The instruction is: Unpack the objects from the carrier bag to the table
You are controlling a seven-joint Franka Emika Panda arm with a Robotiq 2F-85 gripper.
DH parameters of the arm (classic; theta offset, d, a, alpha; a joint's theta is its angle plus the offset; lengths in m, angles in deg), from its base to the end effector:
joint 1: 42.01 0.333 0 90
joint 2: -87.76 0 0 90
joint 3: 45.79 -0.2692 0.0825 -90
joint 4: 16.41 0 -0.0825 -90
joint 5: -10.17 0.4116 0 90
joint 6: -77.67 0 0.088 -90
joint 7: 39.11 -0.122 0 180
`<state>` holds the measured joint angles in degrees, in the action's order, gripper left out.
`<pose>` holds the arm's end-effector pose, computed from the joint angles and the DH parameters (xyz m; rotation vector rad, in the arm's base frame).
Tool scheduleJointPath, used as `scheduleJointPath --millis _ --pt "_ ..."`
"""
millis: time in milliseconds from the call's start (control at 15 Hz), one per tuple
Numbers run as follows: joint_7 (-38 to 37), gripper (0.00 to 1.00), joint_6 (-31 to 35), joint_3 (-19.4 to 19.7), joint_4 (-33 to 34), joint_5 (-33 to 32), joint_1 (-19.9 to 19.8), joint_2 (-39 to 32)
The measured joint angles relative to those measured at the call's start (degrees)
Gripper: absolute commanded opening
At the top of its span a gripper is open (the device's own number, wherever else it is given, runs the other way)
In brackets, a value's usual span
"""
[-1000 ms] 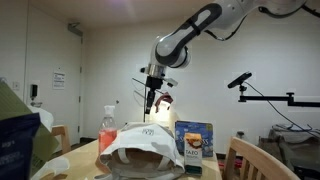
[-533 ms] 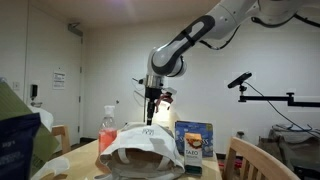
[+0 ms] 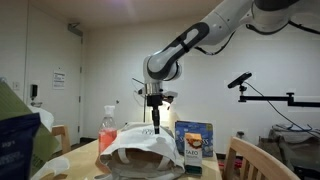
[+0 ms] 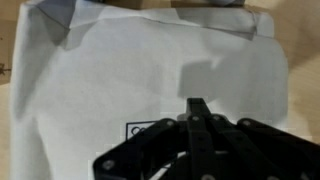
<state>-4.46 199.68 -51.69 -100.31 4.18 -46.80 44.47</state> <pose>0.6997 0.0002 0.1620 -2.9598 -1.0115 0.1350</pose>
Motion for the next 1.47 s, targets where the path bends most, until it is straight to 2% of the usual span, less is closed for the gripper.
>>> scheduleJointPath --millis 200,467,533,600,933,1200,1267,1400,1467 --pt "-0.08 0.00 -1.67 0.70 1.89 -2.15 0.96 -1.36" --pt "-0.34 0.00 4.33 2.68 2.44 -8.07 3.22 -1.71" --pt "-0.35 0.26 5.21 3.10 2.46 -9.29 3.70 -1.80" --pt "-0.35 0.27 5.30 3.36 2.51 -9.83 4.05 -1.89" --pt "-1.81 0.65 5.55 3.51 3.20 -9.79 4.00 -0.47" --pt "-7.42 0.93 10.03 4.08 -0.69 -8.27 2.41 7.60" --pt "-8.13 0.77 10.98 4.07 -2.24 -7.43 1.72 9.75" --pt "-9.09 0.90 11.95 4.16 -4.95 -6.43 0.62 12.91" --pt "-9.23 0.93 12.18 4.16 -5.90 -6.36 0.33 13.75"
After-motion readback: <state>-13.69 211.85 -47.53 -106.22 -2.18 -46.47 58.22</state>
